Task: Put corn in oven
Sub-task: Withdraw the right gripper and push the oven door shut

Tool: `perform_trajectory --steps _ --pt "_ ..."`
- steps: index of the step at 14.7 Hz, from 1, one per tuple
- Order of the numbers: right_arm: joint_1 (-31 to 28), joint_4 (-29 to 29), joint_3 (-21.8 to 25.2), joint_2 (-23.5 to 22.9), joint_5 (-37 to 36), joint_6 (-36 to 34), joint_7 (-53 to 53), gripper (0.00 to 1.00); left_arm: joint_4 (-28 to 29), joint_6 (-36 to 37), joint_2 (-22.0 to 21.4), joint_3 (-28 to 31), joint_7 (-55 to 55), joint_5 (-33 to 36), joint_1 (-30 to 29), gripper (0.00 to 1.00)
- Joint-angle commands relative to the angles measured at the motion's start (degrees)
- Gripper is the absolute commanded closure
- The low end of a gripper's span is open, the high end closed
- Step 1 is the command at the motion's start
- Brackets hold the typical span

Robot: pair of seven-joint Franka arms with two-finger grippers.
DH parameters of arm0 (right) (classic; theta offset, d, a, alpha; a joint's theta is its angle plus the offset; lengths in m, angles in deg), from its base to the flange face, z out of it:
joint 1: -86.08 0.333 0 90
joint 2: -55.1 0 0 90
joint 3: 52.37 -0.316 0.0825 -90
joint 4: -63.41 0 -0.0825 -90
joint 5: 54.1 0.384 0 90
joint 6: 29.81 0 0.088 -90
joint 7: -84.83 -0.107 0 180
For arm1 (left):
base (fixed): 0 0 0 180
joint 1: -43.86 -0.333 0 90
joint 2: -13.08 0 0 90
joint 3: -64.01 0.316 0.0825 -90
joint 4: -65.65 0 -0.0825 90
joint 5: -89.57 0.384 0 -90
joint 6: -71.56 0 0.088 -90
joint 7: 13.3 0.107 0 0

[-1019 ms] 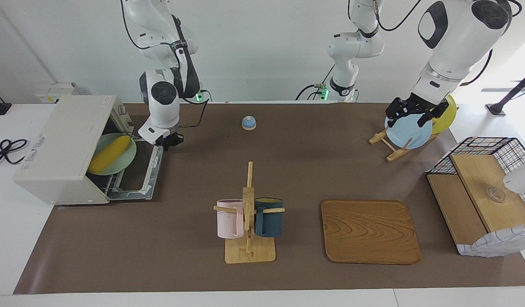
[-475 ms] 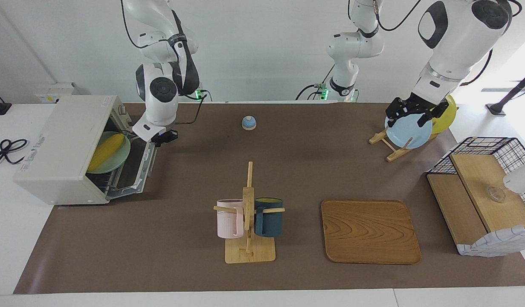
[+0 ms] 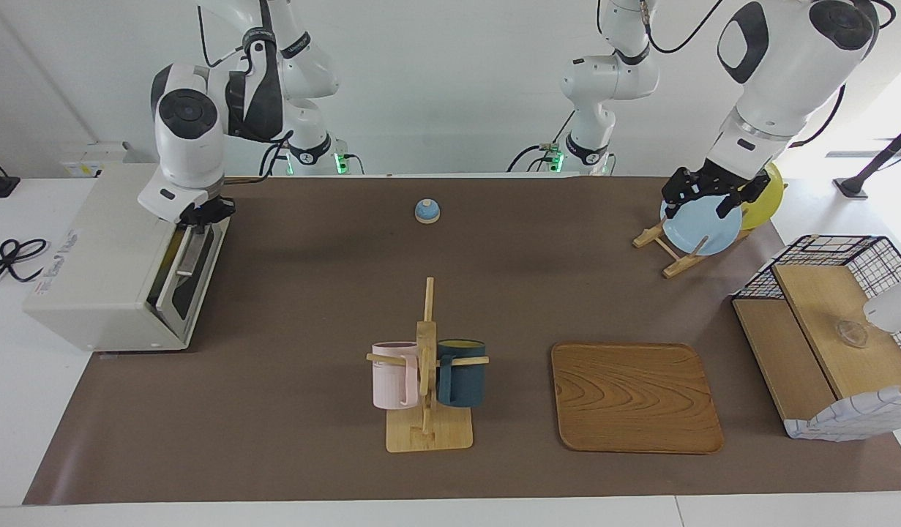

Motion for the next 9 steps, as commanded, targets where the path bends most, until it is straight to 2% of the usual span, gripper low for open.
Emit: perform_trajectory --steps 1,6,9 --pt "-1.43 -0.2 -0.23 0.22 -0.77 0.33 2.44 1.0 0.14 0.28 -0.63 -0.03 0.12 1.19 -0.11 0.0" --pt "-1.34 1.56 -0.05 1.01 -0.24 -0.63 4.29 1.0 0.14 0.28 -0.63 -0.03 0.12 1.19 -0.11 0.0" --pt "-0.29 7.78 -0.76 0.31 2.38 -6.59 4.2 1.0 0.14 0.28 -0.63 -0.12 0.12 1.19 -0.11 0.0"
